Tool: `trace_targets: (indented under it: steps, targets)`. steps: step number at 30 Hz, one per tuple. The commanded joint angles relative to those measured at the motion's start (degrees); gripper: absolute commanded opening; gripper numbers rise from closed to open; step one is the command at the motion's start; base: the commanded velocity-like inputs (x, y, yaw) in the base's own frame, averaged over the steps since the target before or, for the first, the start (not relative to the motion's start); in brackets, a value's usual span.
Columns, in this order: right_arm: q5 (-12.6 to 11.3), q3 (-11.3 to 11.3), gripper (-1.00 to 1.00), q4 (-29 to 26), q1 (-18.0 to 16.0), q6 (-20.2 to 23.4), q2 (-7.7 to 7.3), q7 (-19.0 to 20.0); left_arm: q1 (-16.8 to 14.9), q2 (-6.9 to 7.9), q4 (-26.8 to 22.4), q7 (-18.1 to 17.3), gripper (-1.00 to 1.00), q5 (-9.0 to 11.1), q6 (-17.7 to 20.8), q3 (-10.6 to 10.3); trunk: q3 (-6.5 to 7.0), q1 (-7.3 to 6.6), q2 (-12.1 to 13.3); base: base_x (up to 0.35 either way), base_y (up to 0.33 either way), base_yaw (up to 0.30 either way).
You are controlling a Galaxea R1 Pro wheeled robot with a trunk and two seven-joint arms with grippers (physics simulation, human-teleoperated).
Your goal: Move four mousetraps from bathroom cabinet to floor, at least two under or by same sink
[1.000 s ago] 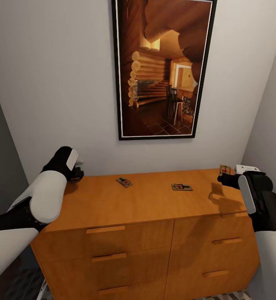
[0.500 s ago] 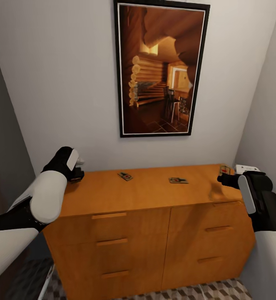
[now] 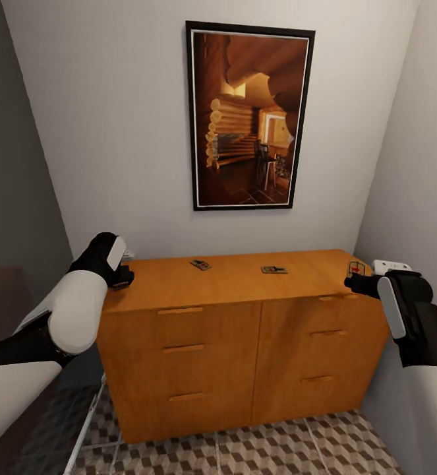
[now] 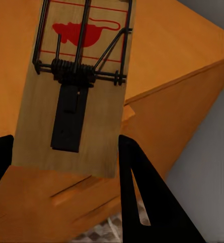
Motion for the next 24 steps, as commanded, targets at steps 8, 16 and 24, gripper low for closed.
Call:
trace_targets:
  steps: [8, 16, 24]
  targets:
    - [-0.82, 1.03, -1.00, -0.32, -0.04, 0.18, 0.06, -0.44, -0.07, -0.26, -0.08, -0.17, -1.00, -0.75, 0.19, 0.16, -0.07, -0.04, -0.04, -0.346, 0.000, 0.000]
    - [-0.80, 5.16, -1.00, -3.47, -0.04, 0.18, 0.50, -0.42, -0.07, -0.89, -0.13, -0.47, -1.00, -0.81, 0.02, 0.04, -0.07, -0.04, -0.04, -0.346, 0.000, 0.000]
    - [-0.88, 5.59, -1.00, -4.60, -0.04, 0.18, 0.71, -0.46, -0.07, -1.29, -0.17, -0.59, -1.00, -0.80, -0.16, 0.03, -0.07, -0.04, -0.04, -0.346, 0.000, 0.000]
